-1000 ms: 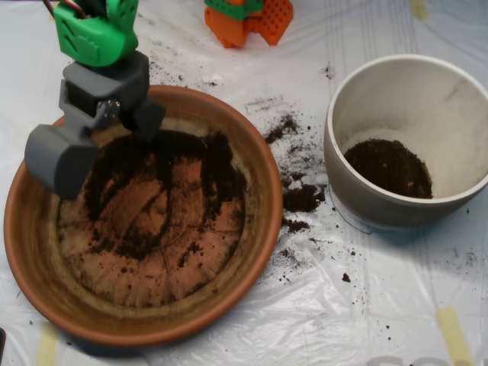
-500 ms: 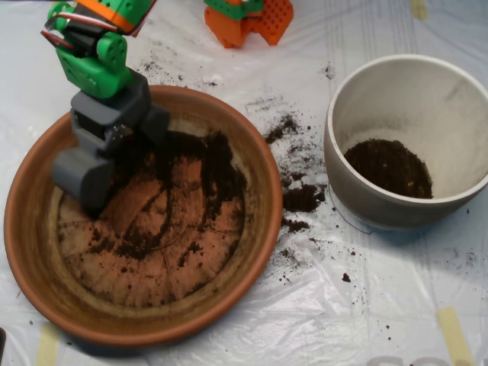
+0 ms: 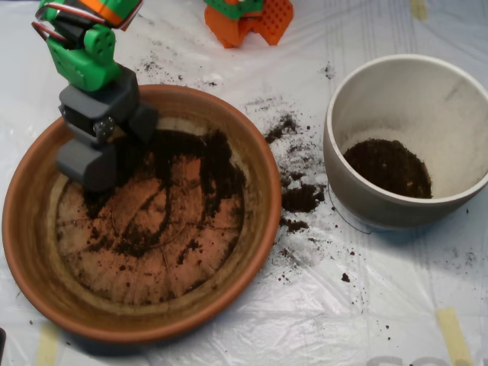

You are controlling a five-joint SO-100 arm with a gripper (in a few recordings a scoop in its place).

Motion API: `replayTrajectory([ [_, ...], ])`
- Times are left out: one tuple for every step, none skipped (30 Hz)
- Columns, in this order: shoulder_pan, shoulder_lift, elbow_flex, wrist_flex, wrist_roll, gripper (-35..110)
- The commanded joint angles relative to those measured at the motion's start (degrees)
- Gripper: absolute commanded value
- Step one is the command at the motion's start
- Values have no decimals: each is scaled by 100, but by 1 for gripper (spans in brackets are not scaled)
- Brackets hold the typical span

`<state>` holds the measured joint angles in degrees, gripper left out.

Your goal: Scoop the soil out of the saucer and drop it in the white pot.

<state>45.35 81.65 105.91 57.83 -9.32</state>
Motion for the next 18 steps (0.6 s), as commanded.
replayTrajectory([
  [554, 369, 281, 88, -229, 17],
  [510, 422, 352, 97, -246, 15],
  [466, 475, 422, 97, -264, 13],
  [422, 536, 501, 97, -272, 11],
  [378, 580, 571, 97, -281, 9],
  [334, 615, 624, 105, -281, 8],
  [281, 624, 659, 105, -281, 6],
  [211, 624, 668, 149, -290, 4],
  [132, 606, 668, 193, -290, 3],
  [35, 598, 668, 246, -290, 2],
  [-88, 580, 650, 325, -308, 1],
  [-211, 536, 598, 431, -308, 1],
  [-352, 457, 483, 589, -316, 0],
  [-492, 360, 316, 773, -316, 0],
  [-615, 264, 141, 949, -299, 0],
  [-738, 185, -44, 1099, -264, 0],
  [-844, 105, -255, 1239, -229, 0],
  [-949, -9, -519, 1424, -176, 0],
])
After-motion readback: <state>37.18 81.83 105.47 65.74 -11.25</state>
